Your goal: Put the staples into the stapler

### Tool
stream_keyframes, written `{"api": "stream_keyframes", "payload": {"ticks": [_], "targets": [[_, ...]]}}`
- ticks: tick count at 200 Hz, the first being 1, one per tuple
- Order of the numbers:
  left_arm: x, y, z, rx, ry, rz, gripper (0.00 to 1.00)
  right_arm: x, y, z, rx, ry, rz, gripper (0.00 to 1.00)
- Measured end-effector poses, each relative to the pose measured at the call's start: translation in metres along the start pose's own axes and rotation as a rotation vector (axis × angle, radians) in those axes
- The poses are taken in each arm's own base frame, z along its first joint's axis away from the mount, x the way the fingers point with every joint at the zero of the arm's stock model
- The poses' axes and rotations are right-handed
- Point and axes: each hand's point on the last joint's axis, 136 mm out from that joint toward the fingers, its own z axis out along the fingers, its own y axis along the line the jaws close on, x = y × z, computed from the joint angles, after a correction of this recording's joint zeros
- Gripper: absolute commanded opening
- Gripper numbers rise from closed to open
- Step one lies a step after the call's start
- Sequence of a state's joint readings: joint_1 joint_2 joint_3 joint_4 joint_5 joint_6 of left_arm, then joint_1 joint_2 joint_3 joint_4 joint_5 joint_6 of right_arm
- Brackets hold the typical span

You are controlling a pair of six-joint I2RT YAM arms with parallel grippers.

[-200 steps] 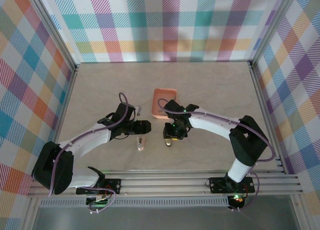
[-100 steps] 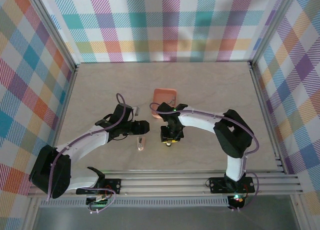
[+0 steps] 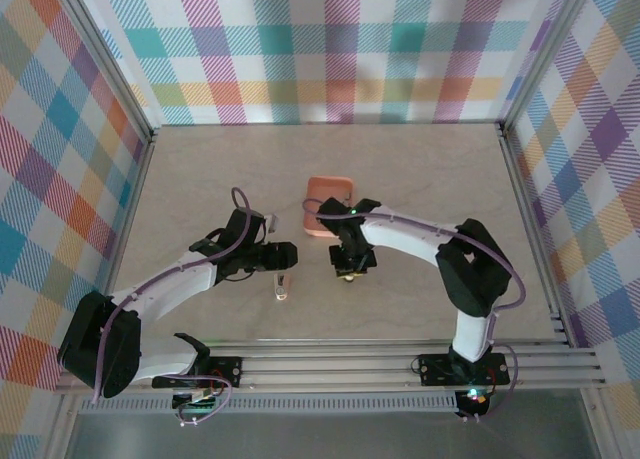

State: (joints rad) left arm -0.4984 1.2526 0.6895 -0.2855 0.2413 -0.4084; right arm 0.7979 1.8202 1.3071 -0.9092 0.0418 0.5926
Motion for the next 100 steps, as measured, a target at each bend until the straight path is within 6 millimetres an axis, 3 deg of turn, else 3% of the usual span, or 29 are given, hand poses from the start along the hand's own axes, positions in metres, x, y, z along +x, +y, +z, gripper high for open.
{"api": "stream_keyframes", "payload": {"ticks": [17,59,79,100], "targets": [[0.006,0.003,-0.002,-0.014,0.023,-0.024,0.69,-0.015,-0.028,-0.008,0.015,-0.026,0.041,0.21],[0.023,0.013,-0.018,-0.068,0.063,-0.077,0.7,-0.046,-0.13,-0.01,0.067,-0.041,0.193,0.22],[0.033,0.022,-0.022,-0.113,0.097,-0.1,0.7,-0.053,-0.156,-0.008,0.072,-0.045,0.213,0.22],[0.043,0.03,-0.024,-0.156,0.131,-0.113,0.7,-0.058,-0.167,0.0,0.067,-0.039,0.2,0.22]]}}
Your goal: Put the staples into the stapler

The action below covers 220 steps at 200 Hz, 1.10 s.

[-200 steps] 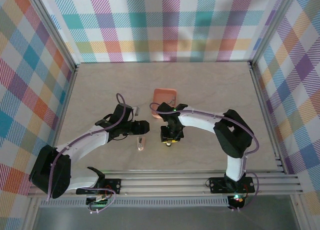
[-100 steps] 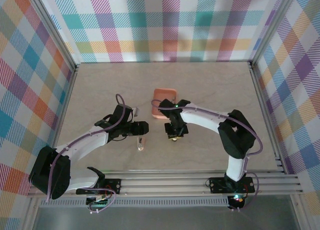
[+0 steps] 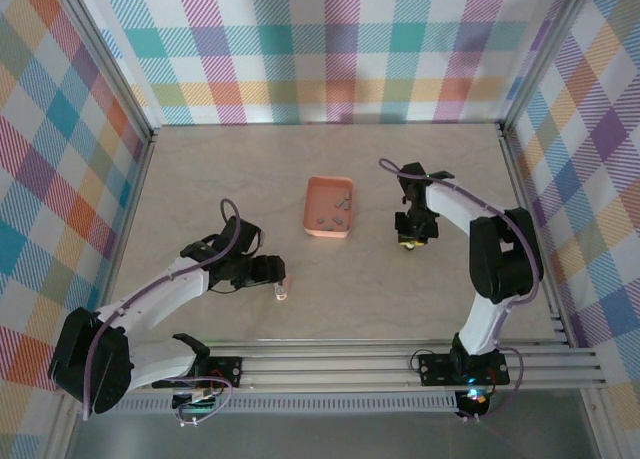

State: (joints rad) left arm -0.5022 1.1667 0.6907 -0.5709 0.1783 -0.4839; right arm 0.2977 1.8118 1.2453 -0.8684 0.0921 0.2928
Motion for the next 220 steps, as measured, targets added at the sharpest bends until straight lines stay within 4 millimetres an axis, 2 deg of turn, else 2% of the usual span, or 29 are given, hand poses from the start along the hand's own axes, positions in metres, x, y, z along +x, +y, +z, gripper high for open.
{"api": "stream_keyframes", "payload": {"ticks": [34,46,54,69,91,112,151,165,184,220], "targets": [[0.012,0.007,0.003,-0.056,0.041,0.004,0.7,-0.004,-0.001,0.018,-0.005,0.025,-0.049,0.24],[0.016,0.007,0.006,-0.076,0.06,0.014,0.7,-0.004,-0.001,0.019,-0.01,0.028,-0.061,0.26],[0.018,0.006,0.008,-0.087,0.071,0.023,0.7,-0.004,-0.001,0.019,-0.013,0.028,-0.067,0.29],[0.021,0.006,0.012,-0.108,0.09,0.034,0.7,-0.004,-0.001,0.019,-0.015,0.029,-0.081,0.4],[0.023,0.008,0.015,-0.146,0.11,0.05,0.7,-0.005,0.0,0.017,-0.022,0.023,-0.1,0.46],[0.024,0.006,0.018,-0.165,0.123,0.066,0.69,-0.008,0.002,0.002,-0.034,-0.02,-0.104,0.47],[0.027,0.001,0.031,-0.203,0.172,0.093,0.68,-0.016,0.016,-0.07,-0.151,-0.233,-0.095,0.47],[0.028,0.0,0.037,-0.215,0.19,0.099,0.66,-0.014,0.021,-0.086,-0.203,-0.282,-0.088,0.47],[0.025,-0.005,0.043,-0.224,0.202,0.111,0.64,-0.005,0.029,-0.089,-0.256,-0.291,-0.078,0.46],[0.019,-0.017,0.057,-0.24,0.224,0.157,0.57,0.01,0.04,-0.075,-0.303,-0.239,-0.071,0.46]]}}
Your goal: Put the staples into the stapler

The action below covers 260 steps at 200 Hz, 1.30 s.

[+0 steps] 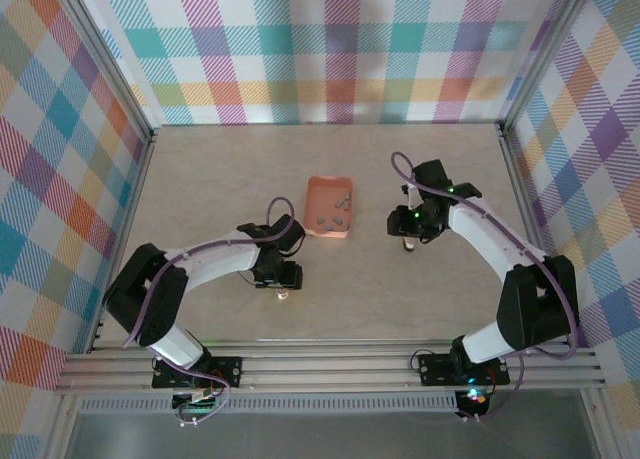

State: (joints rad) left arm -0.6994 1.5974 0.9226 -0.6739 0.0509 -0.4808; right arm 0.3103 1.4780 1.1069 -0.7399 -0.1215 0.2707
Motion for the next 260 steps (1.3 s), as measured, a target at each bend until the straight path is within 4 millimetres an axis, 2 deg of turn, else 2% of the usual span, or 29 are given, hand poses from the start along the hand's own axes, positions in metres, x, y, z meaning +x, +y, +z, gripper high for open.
{"api": "stream_keyframes", "payload": {"ticks": [27,46,101,121,148,162,179,197,219,260], "targets": [[0.001,-0.001,0.009,-0.027,0.022,0.029,0.47,0.0,0.01,0.001,-0.041,-0.01,0.0,0.45],[0.001,0.0,0.01,-0.045,0.025,0.044,0.36,-0.003,0.017,-0.002,-0.071,-0.03,-0.003,0.44],[-0.004,-0.005,0.005,-0.04,-0.015,0.089,0.26,-0.006,0.045,-0.004,-0.235,-0.092,-0.037,0.44],[-0.017,-0.012,-0.014,0.004,-0.111,0.13,0.26,-0.007,0.062,-0.009,-0.34,-0.128,-0.051,0.44],[-0.037,-0.03,-0.059,0.135,-0.341,0.223,0.26,-0.007,0.087,-0.023,-0.475,-0.174,-0.078,0.44],[-0.044,-0.04,-0.082,0.209,-0.464,0.288,0.26,-0.002,0.105,-0.03,-0.535,-0.187,-0.116,0.46],[-0.046,-0.05,-0.1,0.274,-0.573,0.376,0.26,0.012,0.131,-0.036,-0.595,-0.188,-0.181,0.48],[-0.047,-0.057,-0.111,0.31,-0.647,0.455,0.26,0.03,0.158,-0.042,-0.644,-0.186,-0.246,0.51],[-0.044,-0.063,-0.117,0.338,-0.701,0.551,0.26,0.05,0.182,-0.047,-0.671,-0.182,-0.292,0.52],[-0.035,-0.072,-0.127,0.384,-0.767,0.698,0.26,0.059,0.195,-0.043,-0.652,-0.18,-0.272,0.54]]}}
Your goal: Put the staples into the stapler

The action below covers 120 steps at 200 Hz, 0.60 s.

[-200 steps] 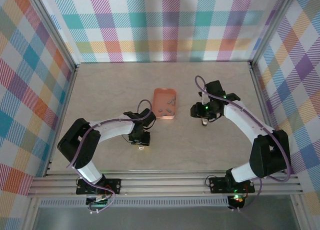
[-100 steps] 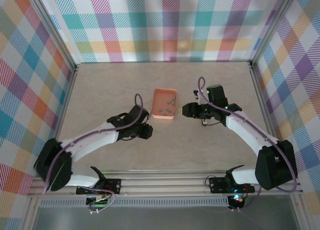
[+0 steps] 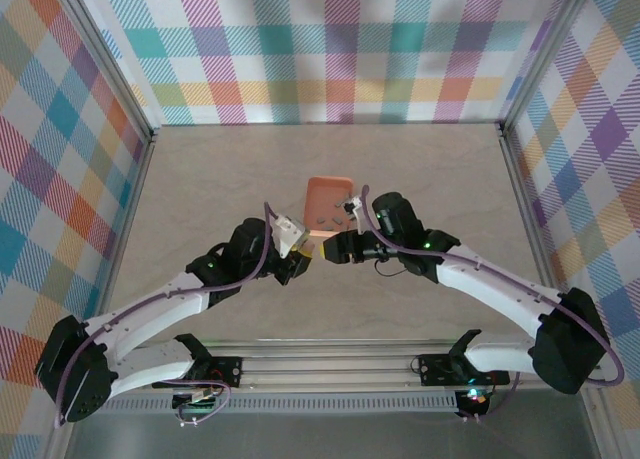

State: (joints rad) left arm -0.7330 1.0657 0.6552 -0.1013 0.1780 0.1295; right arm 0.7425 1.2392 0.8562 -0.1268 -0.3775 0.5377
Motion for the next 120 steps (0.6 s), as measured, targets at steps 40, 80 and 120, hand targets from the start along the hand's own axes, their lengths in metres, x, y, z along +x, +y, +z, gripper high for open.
{"api": "stream_keyframes", "payload": {"ticks": [40,80,120], "targets": [[-0.009,-0.008,-0.006,0.039,-0.048,0.075,0.26,0.009,-0.007,0.019,0.026,0.034,0.052,0.53],[-0.002,-0.004,-0.005,0.019,-0.035,0.083,0.25,0.017,-0.008,0.033,0.018,0.067,0.103,0.52],[-0.004,-0.003,-0.005,0.01,-0.045,0.085,0.25,0.016,-0.007,0.03,0.017,0.049,0.108,0.53]]}}
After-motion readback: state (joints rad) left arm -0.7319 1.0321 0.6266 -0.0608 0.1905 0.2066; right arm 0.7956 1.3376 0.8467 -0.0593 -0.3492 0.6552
